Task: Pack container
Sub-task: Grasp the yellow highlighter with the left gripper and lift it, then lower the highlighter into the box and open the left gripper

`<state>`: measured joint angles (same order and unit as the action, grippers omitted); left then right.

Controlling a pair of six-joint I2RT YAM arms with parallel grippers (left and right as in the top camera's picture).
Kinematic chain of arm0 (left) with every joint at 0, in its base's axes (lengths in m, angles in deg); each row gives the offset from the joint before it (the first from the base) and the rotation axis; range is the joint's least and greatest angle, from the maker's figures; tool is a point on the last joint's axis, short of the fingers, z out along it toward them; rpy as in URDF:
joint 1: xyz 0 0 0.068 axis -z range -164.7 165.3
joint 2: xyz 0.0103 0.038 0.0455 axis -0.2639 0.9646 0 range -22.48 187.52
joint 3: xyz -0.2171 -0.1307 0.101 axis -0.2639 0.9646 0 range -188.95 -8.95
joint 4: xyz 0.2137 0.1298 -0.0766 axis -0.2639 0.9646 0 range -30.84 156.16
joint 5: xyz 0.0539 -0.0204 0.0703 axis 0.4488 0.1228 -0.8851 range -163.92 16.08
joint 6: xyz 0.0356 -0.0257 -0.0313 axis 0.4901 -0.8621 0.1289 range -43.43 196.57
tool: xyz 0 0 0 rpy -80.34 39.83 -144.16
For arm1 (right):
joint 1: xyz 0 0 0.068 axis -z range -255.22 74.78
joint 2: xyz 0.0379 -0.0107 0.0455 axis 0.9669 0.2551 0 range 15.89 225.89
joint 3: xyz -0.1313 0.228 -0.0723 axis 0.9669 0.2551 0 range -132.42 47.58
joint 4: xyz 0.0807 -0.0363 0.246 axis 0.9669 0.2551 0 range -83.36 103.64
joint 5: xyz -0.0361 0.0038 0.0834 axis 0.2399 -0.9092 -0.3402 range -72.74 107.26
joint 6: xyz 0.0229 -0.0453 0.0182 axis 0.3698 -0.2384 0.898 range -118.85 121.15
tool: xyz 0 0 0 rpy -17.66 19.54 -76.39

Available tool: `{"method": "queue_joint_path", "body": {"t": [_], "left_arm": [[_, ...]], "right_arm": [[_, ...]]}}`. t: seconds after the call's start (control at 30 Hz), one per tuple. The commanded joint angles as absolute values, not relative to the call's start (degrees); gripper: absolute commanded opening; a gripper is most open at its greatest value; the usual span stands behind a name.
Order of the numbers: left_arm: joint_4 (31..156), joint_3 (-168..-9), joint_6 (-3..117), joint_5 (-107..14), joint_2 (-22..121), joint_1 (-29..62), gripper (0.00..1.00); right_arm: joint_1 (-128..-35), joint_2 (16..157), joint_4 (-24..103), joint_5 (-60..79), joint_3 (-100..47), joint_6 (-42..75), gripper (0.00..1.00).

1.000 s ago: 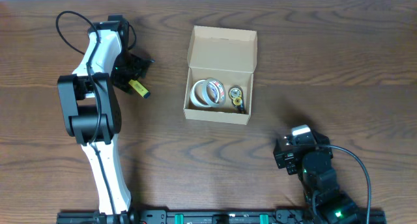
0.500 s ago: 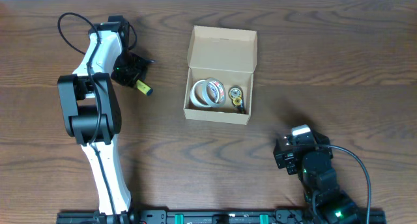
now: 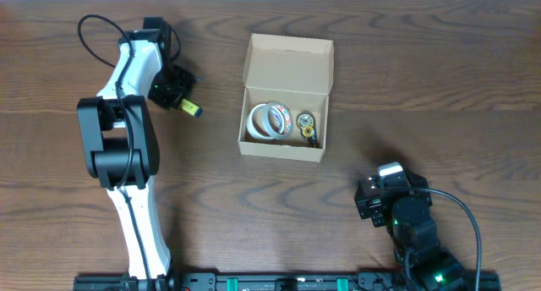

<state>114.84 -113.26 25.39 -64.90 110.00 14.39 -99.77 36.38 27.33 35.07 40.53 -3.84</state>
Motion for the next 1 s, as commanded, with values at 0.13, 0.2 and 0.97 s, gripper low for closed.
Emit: {"method": "queue_joint_path", "body": {"t": [0.13, 0.2, 0.97], "left_arm": [[112.0, -112.1, 25.1, -68.4, 98.3, 19.2, 0.21], [111.1, -112.1, 25.1, -71.2, 94.1, 21.4, 0.24], [111.3, -112.1, 11.3, -72.8, 88.6, 48.7, 0.27]], "right_arm": [[-99.4, 36.0, 27.3, 35.4, 40.7, -3.8, 0.99], [-99.4, 36.0, 27.3, 35.4, 40.7, -3.8, 0.99], [-99.4, 36.0, 27.3, 35.4, 40.7, -3.8, 0.99]]}}
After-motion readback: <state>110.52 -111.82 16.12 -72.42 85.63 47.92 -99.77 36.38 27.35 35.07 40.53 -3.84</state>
